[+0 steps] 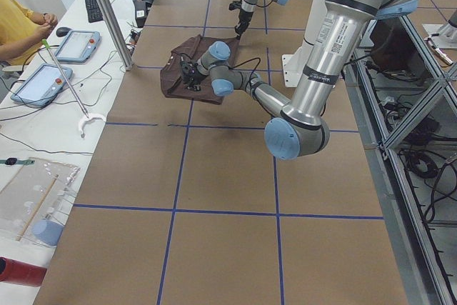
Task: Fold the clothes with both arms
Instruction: 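Drag the folded shirt away from the left arm with the right gripper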
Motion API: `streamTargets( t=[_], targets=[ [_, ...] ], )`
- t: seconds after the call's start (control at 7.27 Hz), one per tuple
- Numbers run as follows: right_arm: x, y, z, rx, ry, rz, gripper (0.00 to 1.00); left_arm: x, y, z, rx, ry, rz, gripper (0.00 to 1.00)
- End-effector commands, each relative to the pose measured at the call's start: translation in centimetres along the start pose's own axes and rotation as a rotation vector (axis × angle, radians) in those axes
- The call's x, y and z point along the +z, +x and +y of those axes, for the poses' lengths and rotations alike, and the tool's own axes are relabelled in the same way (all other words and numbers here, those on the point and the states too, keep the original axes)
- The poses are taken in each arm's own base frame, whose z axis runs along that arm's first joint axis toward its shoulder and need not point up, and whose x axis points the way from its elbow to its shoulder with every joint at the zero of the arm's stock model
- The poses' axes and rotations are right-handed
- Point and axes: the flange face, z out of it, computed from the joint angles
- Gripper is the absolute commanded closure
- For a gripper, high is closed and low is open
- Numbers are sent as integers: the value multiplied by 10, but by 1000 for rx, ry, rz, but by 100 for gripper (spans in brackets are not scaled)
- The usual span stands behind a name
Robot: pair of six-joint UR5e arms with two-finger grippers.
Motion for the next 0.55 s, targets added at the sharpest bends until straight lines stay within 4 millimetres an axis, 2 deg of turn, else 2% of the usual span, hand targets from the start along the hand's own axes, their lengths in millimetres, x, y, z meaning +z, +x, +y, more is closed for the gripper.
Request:
streamTargets(
  t=[0.0,0.14,0.27,0.41],
  targets=[
    [-52,69,82,-74,-226,79,100,-8,10,13,-34,-22,24,68],
    [-58,97,146,-98,-335,140,100,-15,16,17,-39,-32,41,68],
    [-61,120,192,-129,-397,186,100,-16,18,22,-44,-42,43,68],
    [-60,135,213,-167,-394,193,3,-21,23,35,-48,-89,56,68]
  ],
)
